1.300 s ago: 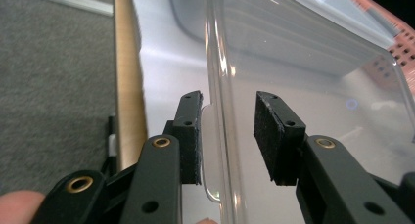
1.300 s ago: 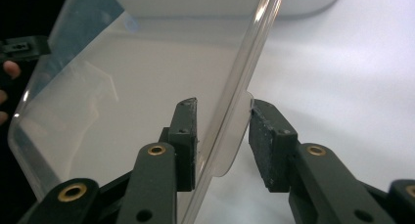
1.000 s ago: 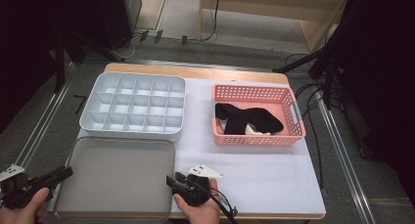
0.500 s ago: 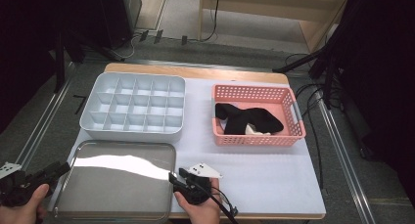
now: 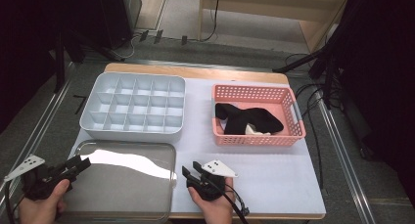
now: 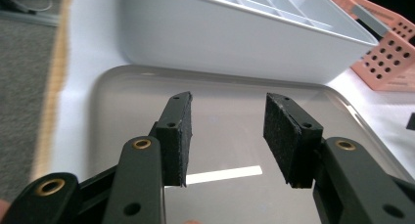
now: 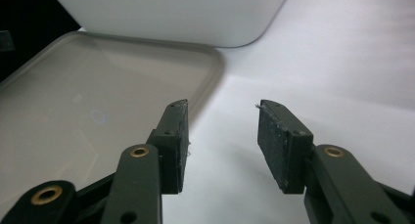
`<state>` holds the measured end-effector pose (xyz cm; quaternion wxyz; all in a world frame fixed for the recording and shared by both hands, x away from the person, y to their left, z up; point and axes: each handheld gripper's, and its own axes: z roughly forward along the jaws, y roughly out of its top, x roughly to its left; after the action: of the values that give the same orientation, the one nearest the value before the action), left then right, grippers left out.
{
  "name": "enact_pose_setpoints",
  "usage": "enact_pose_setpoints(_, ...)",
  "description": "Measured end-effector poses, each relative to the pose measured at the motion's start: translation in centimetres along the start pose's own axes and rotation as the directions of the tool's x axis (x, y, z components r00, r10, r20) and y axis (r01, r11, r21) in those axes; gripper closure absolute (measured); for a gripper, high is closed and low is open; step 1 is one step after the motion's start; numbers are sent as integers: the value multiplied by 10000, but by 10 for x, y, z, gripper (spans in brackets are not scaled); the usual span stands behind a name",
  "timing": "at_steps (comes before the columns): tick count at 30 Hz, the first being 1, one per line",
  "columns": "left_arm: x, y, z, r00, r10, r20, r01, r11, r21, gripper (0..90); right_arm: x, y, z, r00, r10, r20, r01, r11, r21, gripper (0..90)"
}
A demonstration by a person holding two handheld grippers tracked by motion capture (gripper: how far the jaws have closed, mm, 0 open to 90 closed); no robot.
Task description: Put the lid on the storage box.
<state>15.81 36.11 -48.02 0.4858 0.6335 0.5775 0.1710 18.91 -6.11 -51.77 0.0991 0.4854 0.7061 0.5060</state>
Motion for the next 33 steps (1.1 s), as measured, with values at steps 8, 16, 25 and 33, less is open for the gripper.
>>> enact_pose_setpoints(8,-31,4,29,9967,466,667,-475,9988,110,520,-24,4,-15,9989,-91,459,104,9995,-301,542)
enact_pose_setpoints(16,-64,2,65,9857,953,1394,-1008,9944,333,476,-54,0,-32,9956,-192,917,239,9985,-502,510)
enact_pose_setpoints(25,-80,2,89,9784,1195,1688,-1240,9921,165,438,-83,2,-51,9880,181,1537,-61,9969,-784,509)
enact_pose_setpoints(33,-79,-7,97,9752,1395,1716,-1427,9897,69,436,-104,3,-65,9782,460,2025,-237,9935,-1113,511)
